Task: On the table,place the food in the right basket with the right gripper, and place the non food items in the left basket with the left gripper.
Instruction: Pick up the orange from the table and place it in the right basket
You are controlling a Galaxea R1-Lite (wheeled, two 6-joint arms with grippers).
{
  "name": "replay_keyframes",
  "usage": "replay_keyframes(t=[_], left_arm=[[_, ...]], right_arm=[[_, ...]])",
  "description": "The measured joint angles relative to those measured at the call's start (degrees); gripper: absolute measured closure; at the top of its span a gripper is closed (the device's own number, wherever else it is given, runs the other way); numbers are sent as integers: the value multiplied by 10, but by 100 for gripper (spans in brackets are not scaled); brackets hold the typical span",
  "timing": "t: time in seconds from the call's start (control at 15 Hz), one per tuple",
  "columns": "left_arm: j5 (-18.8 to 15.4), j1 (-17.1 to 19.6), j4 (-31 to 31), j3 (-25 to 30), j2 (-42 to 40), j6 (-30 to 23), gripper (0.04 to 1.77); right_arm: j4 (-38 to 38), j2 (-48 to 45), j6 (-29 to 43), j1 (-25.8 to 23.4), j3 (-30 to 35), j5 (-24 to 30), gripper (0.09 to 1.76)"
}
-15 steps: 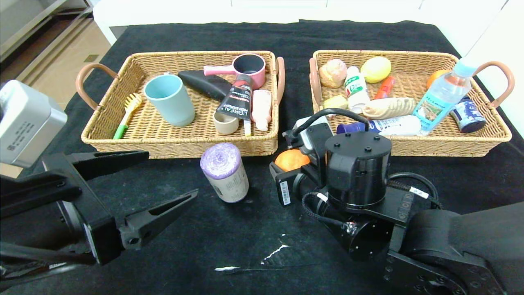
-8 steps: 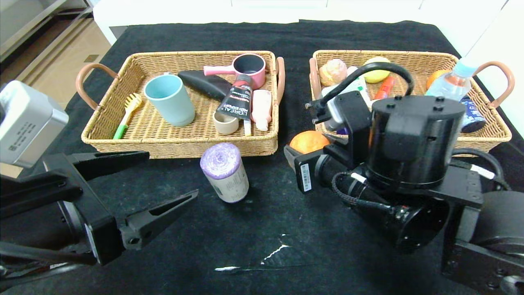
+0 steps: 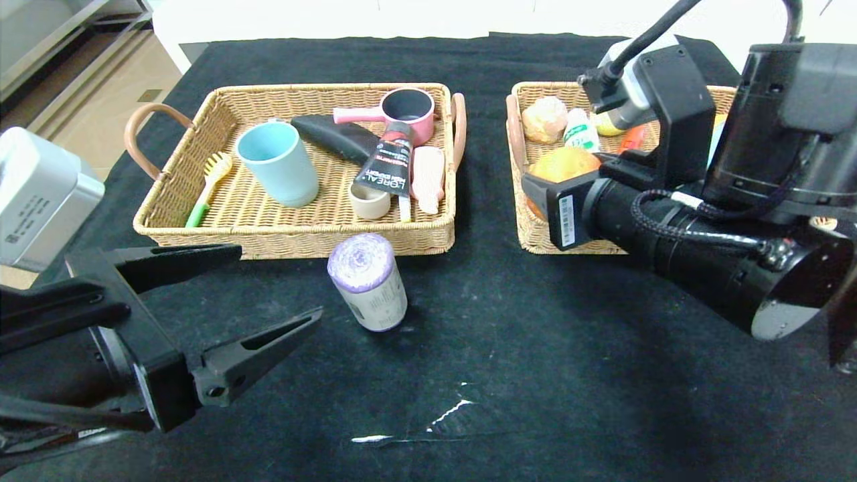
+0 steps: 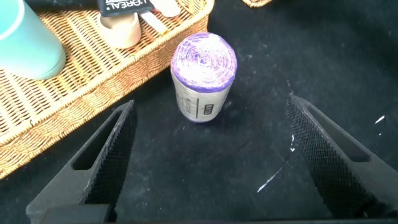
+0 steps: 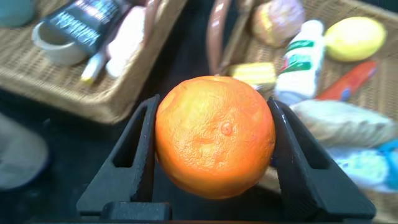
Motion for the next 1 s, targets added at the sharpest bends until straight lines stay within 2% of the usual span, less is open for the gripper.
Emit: replay_keyframes(t=[0.47,0.73,1.0], left_arm=[[0,0,-2,-1,-3,0,9],[0,0,-2,-1,-5,1,9],[0,0,-2,-2,-6,1,9]], right_arm=[[-1,52,-2,-76,-79,20,72],[0,89,-2,-96,-123,20,72],[-2,114,-1,-111,-136,19,72]])
